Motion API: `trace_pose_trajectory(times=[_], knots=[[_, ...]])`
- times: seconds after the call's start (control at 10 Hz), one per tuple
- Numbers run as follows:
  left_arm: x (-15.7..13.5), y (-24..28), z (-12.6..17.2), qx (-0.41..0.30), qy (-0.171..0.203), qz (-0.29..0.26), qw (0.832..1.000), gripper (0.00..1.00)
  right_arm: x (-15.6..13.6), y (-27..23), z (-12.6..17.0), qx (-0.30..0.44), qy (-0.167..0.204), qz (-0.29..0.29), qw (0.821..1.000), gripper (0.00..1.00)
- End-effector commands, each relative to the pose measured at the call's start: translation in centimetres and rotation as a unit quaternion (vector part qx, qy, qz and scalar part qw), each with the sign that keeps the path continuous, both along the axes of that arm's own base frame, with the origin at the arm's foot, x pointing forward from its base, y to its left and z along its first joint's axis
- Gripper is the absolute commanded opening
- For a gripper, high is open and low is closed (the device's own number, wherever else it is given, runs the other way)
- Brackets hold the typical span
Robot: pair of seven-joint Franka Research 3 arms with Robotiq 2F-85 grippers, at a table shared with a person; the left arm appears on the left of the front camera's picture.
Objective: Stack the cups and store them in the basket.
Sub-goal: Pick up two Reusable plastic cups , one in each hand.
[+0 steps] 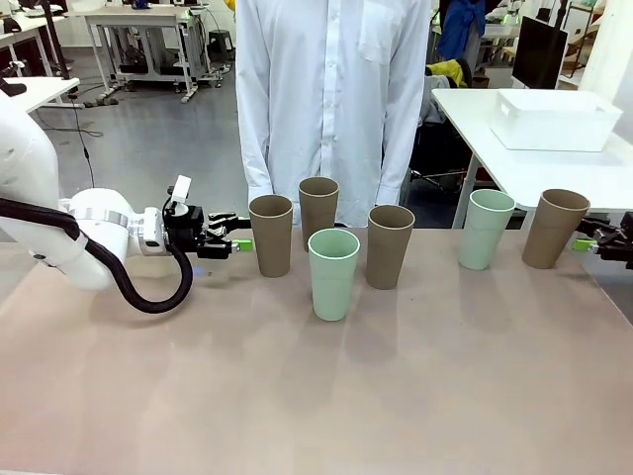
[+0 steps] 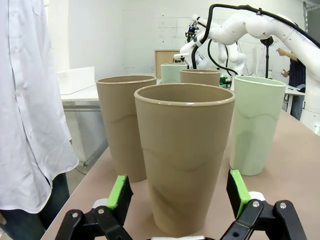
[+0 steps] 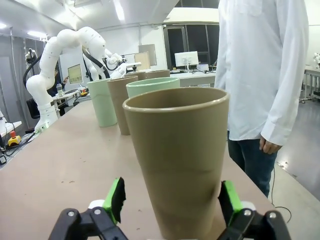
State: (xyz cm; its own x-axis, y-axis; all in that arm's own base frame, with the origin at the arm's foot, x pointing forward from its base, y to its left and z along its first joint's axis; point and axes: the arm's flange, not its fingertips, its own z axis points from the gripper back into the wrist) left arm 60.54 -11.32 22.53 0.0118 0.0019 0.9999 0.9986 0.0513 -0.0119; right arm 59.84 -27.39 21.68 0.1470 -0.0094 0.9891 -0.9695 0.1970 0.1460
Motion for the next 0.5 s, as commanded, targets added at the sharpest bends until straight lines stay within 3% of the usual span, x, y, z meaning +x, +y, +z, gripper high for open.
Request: trace_pose_trajectory(times=[0.0, 0.4], knots=[[0.8, -0.9, 0.2, -0.007, 0.01, 0.0, 1.0, 1.0, -0.4, 0.9, 0.9, 0.002, 0.012, -0.011, 1.0, 1.0], [1.2, -2.6, -0.4, 0.003, 0.02, -0.006, 1.0, 1.0, -0.4, 1.8, 0.7, 0.003, 0.022, -0.005, 1.0, 1.0]])
